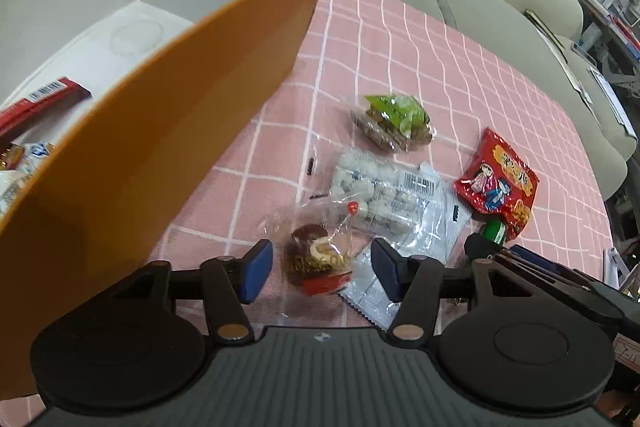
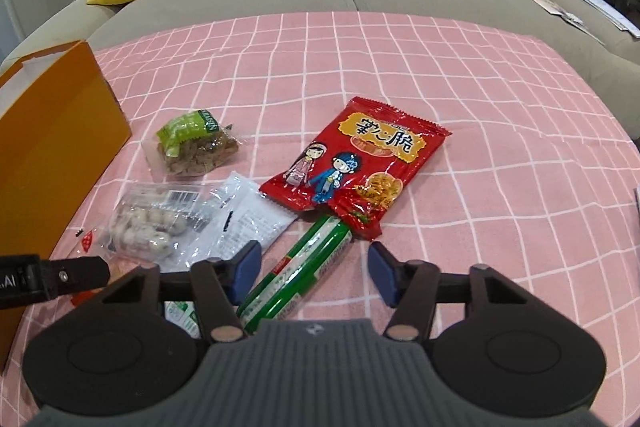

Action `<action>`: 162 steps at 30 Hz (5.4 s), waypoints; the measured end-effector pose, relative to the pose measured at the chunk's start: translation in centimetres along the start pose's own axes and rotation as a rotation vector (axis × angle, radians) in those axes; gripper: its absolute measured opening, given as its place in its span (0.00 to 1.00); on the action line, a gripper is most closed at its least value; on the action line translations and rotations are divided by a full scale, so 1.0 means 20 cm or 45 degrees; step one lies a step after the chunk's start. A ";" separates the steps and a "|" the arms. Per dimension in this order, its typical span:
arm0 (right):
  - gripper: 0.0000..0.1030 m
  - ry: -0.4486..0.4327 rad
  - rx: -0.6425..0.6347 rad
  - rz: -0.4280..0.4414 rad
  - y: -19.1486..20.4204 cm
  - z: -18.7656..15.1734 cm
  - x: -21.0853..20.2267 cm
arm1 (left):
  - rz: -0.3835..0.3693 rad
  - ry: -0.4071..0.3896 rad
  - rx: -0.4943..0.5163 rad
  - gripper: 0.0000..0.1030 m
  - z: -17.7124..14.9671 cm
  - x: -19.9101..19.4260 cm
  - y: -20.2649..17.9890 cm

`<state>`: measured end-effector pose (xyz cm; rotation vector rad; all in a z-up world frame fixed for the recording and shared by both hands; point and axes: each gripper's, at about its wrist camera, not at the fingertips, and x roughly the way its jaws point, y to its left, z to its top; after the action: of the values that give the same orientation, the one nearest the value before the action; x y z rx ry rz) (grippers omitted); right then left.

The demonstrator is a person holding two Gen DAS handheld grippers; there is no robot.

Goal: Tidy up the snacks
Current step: 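Grasp the green sausage stick with right tool while left grasps candy pack, then carry the sausage stick and candy pack into the shoebox and open both tools, then withdraw both tools from the box back over the remaining snacks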

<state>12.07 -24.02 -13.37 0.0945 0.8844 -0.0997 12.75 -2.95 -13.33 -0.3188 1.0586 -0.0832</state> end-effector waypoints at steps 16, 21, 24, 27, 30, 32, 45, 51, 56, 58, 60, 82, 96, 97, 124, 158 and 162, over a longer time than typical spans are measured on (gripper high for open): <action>0.19 0.046 -0.168 0.044 0.05 -0.16 -0.11 | -0.012 0.004 0.056 0.51 -0.01 0.03 -0.01; 0.19 0.058 -0.172 0.045 0.05 -0.19 -0.13 | -0.020 0.002 0.100 0.44 -0.04 0.01 -0.02; 0.18 0.067 -0.175 0.048 0.05 -0.20 -0.14 | -0.026 0.010 0.113 0.43 -0.07 -0.02 -0.02; 0.18 0.083 -0.160 0.065 0.05 -0.20 -0.16 | -0.036 0.021 0.121 0.43 -0.10 -0.05 -0.02; 0.18 0.083 -0.135 0.095 0.05 -0.22 -0.19 | -0.056 0.046 0.123 0.43 -0.14 -0.09 -0.04; 0.18 0.069 -0.141 0.109 0.06 -0.23 -0.23 | -0.060 0.042 0.133 0.43 -0.17 -0.13 -0.05; 0.18 -0.086 -0.121 0.243 0.15 -0.19 -0.58 | -0.104 -0.083 0.216 0.43 -0.15 -0.53 -0.11; 0.18 -0.169 -0.184 0.349 0.29 -0.10 -0.75 | -0.113 -0.162 0.219 0.43 -0.09 -0.74 -0.06; 0.18 -0.201 -0.241 0.443 0.41 0.00 -0.82 | -0.071 -0.225 0.221 0.43 0.01 -0.88 0.04; 0.18 -0.216 -0.289 0.473 0.49 0.05 -0.84 | -0.042 -0.246 0.234 0.43 0.06 -0.92 0.08; 0.18 -0.221 -0.335 0.509 0.56 0.09 -0.86 | -0.011 -0.259 0.251 0.43 0.11 -0.95 0.13; 0.18 -0.134 -1.017 0.413 1.34 0.38 -0.42 | 0.288 -0.049 0.342 0.43 0.50 -0.64 0.56; 0.17 0.023 -1.340 0.311 1.49 0.28 -0.11 | 0.342 0.082 0.407 0.43 0.50 -0.37 0.63; 0.18 0.037 -1.350 0.310 1.49 0.27 -0.10 | 0.340 0.091 0.405 0.43 0.50 -0.36 0.63; 0.69 0.083 -1.328 0.338 1.47 0.30 -0.16 | 0.378 0.090 0.369 0.61 0.48 -0.46 0.63; 0.80 -0.185 -0.684 0.347 0.61 0.16 -0.72 | 0.077 -0.167 0.396 0.65 0.14 -0.86 0.07; 0.80 -0.196 -0.560 0.314 0.46 0.08 -0.71 | 0.036 -0.149 0.372 0.65 0.08 -0.81 0.03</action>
<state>5.50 -14.48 -0.88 -0.2121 0.7182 0.3144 6.04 1.46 0.94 -0.0440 0.9196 -0.1894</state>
